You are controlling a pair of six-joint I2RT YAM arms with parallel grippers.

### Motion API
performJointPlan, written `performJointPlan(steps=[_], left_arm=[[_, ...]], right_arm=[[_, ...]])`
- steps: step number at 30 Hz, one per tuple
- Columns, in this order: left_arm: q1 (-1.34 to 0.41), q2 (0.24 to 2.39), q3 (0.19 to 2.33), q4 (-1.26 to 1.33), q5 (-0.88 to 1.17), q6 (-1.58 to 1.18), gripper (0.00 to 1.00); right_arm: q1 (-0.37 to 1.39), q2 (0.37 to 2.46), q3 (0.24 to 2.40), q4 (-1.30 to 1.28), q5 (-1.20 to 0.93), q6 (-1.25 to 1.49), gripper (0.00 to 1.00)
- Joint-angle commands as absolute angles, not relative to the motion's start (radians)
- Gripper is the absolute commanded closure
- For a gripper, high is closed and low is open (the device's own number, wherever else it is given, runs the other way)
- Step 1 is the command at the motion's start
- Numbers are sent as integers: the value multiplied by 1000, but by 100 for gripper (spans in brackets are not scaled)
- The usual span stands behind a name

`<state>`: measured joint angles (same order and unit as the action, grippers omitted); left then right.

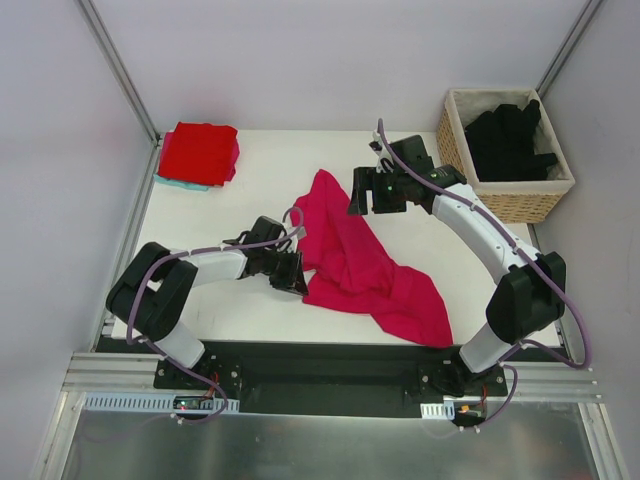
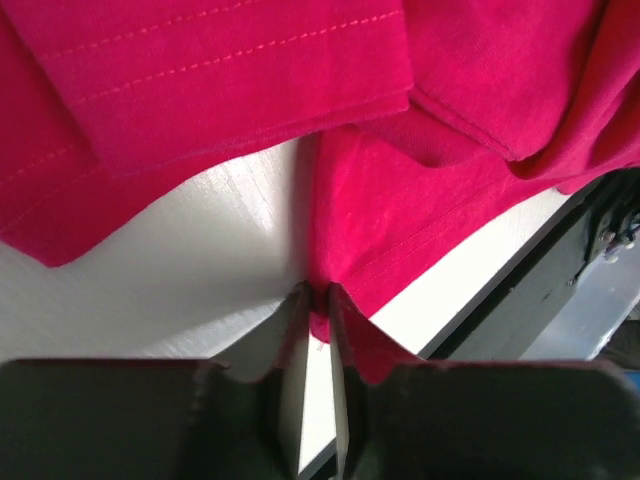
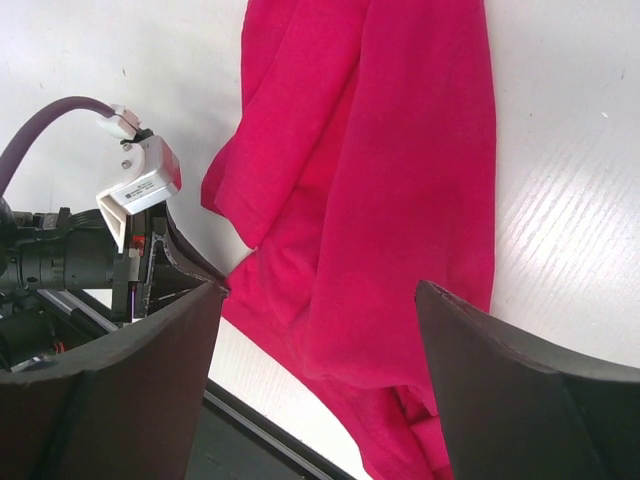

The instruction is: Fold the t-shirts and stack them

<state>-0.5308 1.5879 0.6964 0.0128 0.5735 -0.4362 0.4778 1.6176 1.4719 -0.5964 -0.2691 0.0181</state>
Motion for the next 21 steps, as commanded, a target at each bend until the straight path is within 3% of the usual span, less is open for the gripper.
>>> performJointPlan(steps=[1, 4, 7, 8, 15, 21], left_arm=[[-543, 1588, 704, 20, 603, -430, 96], [-543, 1560, 738, -38, 578, -417, 100], [-537, 1507, 842, -240, 412, -403, 100], [-531, 1488, 907, -373, 273, -413, 100], [-335, 1280, 1109, -690, -40, -523, 100], [-235, 1322, 1308, -888, -158, -535, 100]], right_arm=[[482, 1577, 1496, -615, -250, -21, 18], [482, 1574, 1490, -614, -244, -28, 18], [482, 1575, 1488, -614, -241, -28, 18], [483, 1575, 1486, -615, -238, -28, 18], [482, 1580, 1485, -623, -226, -31, 18], [483, 1630, 1540, -652, -218, -23, 18]])
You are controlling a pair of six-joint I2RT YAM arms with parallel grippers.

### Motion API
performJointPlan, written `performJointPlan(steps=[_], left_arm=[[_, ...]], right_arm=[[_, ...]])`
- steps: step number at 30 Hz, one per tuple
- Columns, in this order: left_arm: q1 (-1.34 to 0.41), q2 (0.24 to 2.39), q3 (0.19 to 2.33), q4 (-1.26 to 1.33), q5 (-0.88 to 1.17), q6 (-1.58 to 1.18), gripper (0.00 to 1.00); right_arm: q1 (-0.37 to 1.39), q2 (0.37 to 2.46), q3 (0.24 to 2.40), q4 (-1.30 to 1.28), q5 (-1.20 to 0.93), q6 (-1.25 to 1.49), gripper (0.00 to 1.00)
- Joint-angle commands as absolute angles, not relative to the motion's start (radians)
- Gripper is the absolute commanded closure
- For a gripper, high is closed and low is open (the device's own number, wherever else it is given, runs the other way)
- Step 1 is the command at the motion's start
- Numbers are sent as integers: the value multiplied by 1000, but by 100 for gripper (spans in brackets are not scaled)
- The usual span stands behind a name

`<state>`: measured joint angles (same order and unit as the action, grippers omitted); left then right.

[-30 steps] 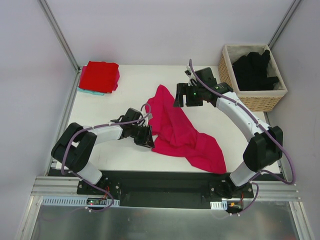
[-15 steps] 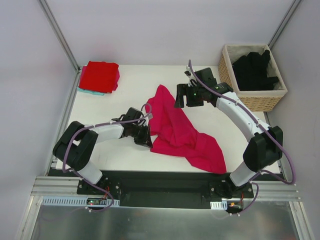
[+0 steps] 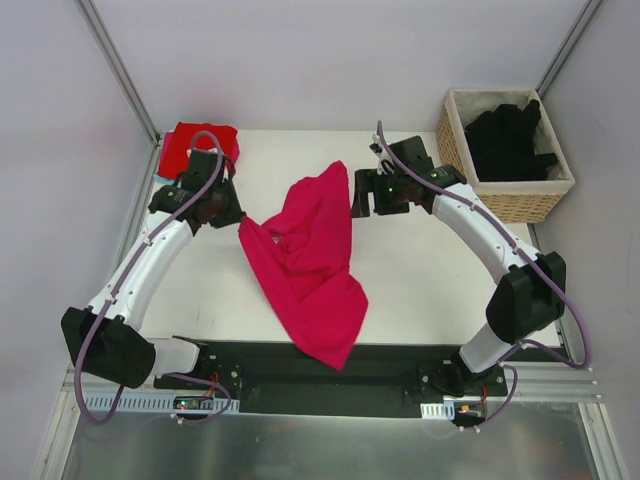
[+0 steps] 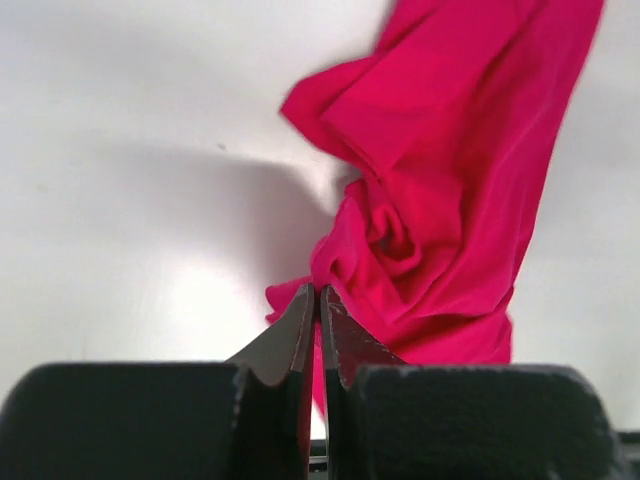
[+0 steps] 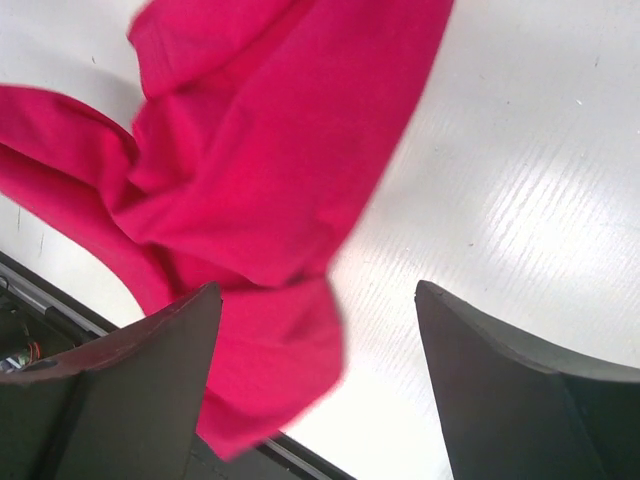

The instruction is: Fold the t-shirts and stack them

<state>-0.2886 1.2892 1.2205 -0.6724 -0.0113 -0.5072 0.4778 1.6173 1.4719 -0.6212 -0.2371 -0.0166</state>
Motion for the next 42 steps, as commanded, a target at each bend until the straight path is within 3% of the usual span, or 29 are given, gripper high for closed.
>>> performJointPlan(steps=[1, 8, 14, 16, 17, 18, 20, 23, 27, 31, 37, 42], left_arm=[[-209, 1331, 1319, -916, -184, -541, 100], [-45, 1379, 1391, -972, -305, -607, 100], [-18, 1353, 1463, -985, -498, -724, 98], [-18, 1367, 1480, -976, -511, -724, 78], [-18, 1379, 1495, -962, -480, -703, 45], [-17, 1417, 1508, -948, -391, -636, 31], [-18, 1471, 1557, -954, -264, -576, 14], [-18, 1494, 1525, -965, -149, -603, 14], [-20, 1363, 1447, -839, -33, -571, 8], [-18, 1229, 1376, -706, 98, -540, 8], [-18, 1085, 1293, -637, 192, -560, 11], [-18, 986, 1252, -595, 239, -618, 12]], right_arm=[[483, 1638, 1554, -656, -216, -23, 18], [482, 1692, 1635, -719, -190, -34, 18], [482, 1706, 1655, -753, -163, -52, 18], [482, 1710, 1661, -756, -158, -61, 18], [483, 1720, 1670, -756, -153, -66, 18], [482, 1726, 1678, -756, -155, -67, 18], [482, 1758, 1700, -756, -164, -71, 18], [483, 1801, 1770, -758, -176, -71, 18], [482, 1897, 1865, -739, -153, -121, 18], [447, 2044, 1986, -715, -153, -156, 18], [359, 2284, 2242, -743, -207, -94, 29], [351, 2350, 2264, -670, -141, -150, 30]])
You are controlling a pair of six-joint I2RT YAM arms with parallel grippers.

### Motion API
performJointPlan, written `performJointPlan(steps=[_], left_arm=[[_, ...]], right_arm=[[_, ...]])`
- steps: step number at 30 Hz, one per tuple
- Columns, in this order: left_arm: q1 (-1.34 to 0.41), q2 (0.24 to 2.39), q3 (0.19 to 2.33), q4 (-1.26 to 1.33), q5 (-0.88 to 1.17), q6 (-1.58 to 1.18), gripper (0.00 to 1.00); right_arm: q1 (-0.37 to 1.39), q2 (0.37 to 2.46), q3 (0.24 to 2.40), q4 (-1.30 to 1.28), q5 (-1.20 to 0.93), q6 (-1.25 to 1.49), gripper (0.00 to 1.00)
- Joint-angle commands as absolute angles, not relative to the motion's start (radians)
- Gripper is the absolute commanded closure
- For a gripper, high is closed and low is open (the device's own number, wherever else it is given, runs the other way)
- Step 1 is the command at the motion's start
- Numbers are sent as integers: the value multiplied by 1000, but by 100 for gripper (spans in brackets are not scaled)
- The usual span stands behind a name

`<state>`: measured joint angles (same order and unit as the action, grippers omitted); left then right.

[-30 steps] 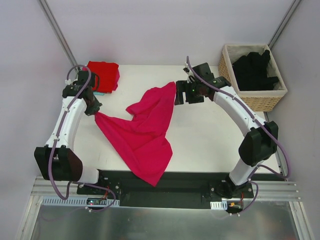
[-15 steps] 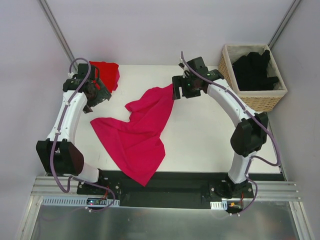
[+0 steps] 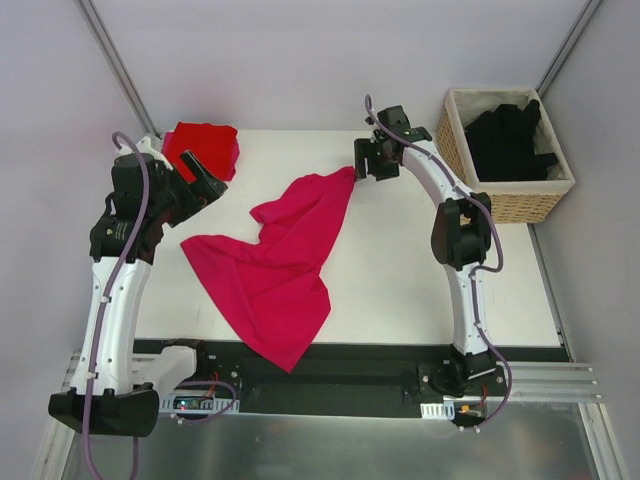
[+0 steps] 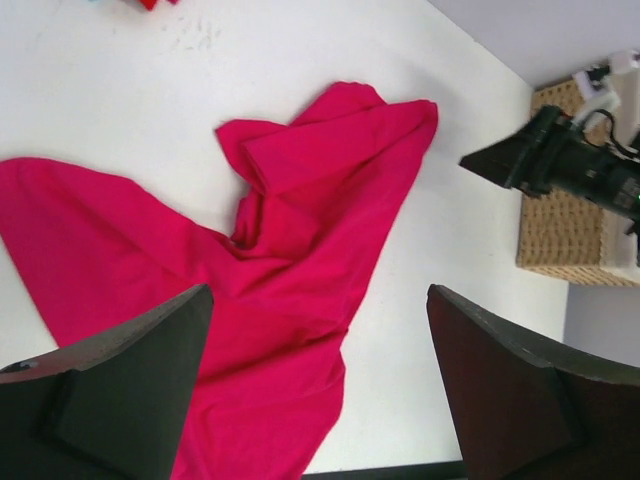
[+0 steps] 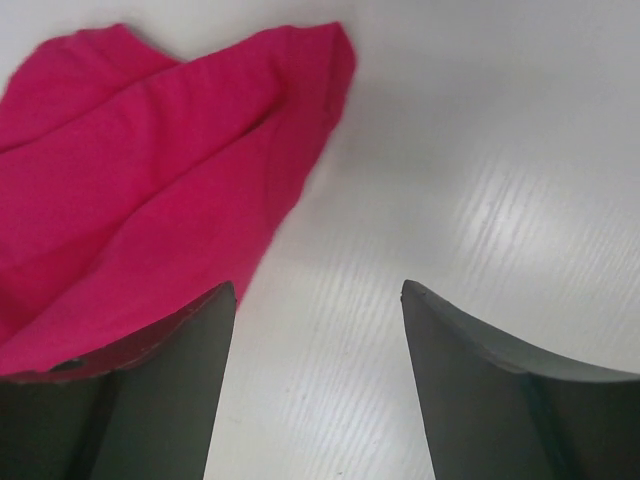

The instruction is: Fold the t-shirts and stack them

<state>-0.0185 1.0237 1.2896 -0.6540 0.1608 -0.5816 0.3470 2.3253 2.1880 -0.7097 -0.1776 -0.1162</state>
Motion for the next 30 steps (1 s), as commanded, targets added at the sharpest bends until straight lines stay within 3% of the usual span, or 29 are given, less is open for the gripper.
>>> performJointPlan(steps=[1, 14, 24, 27, 30], left_arm=[[-18, 977, 1250, -588, 245, -621, 12], [-18, 940, 1255, -575, 262, -623, 15], [-18, 904, 1247, -574, 245, -617, 15], [-18, 887, 1240, -575, 239, -615, 15], [-18, 874, 1229, -577, 236, -614, 15]], right_arm=[[347, 2365, 2276, -681, -140, -134, 30], [328, 2460, 2313, -503, -264, -3, 32], [328, 2531, 2341, -520, -278, 146, 38], [337, 2540, 2347, -538, -264, 149, 47], [344, 2552, 2350, -548, -270, 155, 62]])
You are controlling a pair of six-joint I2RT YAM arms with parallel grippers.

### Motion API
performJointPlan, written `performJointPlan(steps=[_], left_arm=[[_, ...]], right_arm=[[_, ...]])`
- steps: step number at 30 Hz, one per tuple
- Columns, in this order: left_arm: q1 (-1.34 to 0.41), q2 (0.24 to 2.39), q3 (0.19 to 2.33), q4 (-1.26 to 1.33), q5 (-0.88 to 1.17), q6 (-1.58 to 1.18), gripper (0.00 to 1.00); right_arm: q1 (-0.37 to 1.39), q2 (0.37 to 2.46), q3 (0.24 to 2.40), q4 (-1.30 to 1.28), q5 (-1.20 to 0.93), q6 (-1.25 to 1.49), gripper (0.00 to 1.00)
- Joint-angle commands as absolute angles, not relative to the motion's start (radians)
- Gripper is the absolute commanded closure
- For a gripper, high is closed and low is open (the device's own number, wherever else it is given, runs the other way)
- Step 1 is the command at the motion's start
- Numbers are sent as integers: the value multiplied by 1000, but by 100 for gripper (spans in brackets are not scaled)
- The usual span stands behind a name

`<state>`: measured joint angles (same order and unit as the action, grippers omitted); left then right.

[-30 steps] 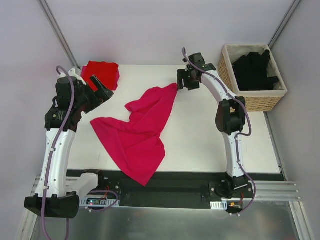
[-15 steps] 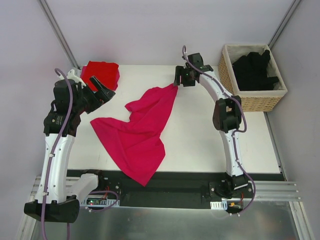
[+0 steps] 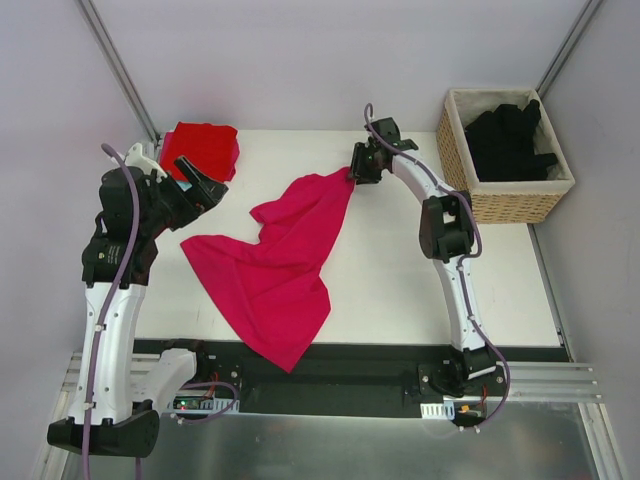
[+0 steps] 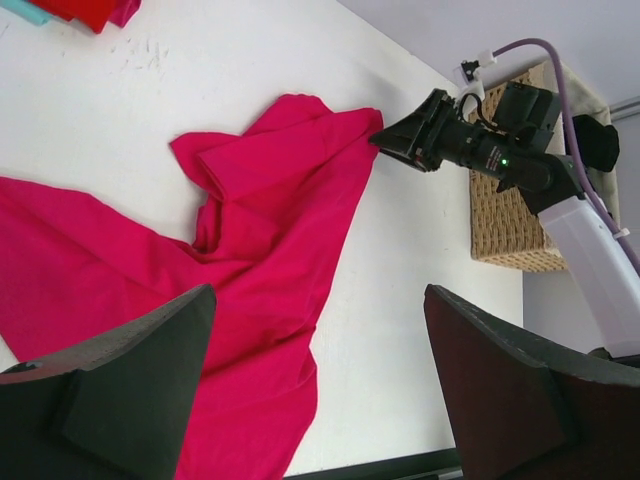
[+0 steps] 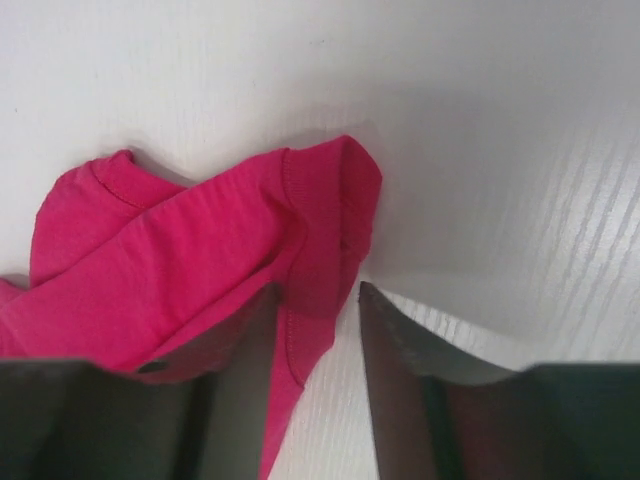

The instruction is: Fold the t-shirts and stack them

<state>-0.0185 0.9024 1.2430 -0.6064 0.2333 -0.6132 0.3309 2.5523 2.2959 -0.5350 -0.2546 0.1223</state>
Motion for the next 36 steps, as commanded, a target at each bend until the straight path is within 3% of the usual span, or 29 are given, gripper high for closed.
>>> performJointPlan(steps=[1, 5, 9, 12, 16, 20, 24, 34, 36], left_arm=[[-18, 871, 1227, -575, 238, -614, 15], [-18, 864, 1218, -575, 238, -612, 15], [-20, 862, 1215, -575, 250, -618, 15], [-20, 871, 1224, -572, 258, -621, 16], [-18, 887, 1243, -568, 307, -618, 16], [-18, 884, 1243, -565, 348, -611, 17], [-18, 891, 1247, -563, 376, -600, 17], [-18, 942, 1267, -568, 422, -592, 14], [-18, 968, 1262, -575, 429, -580, 13]], right_arm=[[344, 2554, 2350, -546, -276, 159, 69], [348, 2546, 2341, -555, -267, 172, 100], [351, 2438, 2269, -641, -82, 187, 100], [365, 2219, 2085, -712, 229, 222, 100], [367, 2010, 1938, -1027, 420, 300, 100], [393, 1832, 1719, -1094, 410, 360, 100], [458, 1744, 1635, -1236, 443, 413, 100], [497, 1680, 1371, -1290, 281, 414, 100], [509, 1681, 1370, -1296, 291, 394, 92]])
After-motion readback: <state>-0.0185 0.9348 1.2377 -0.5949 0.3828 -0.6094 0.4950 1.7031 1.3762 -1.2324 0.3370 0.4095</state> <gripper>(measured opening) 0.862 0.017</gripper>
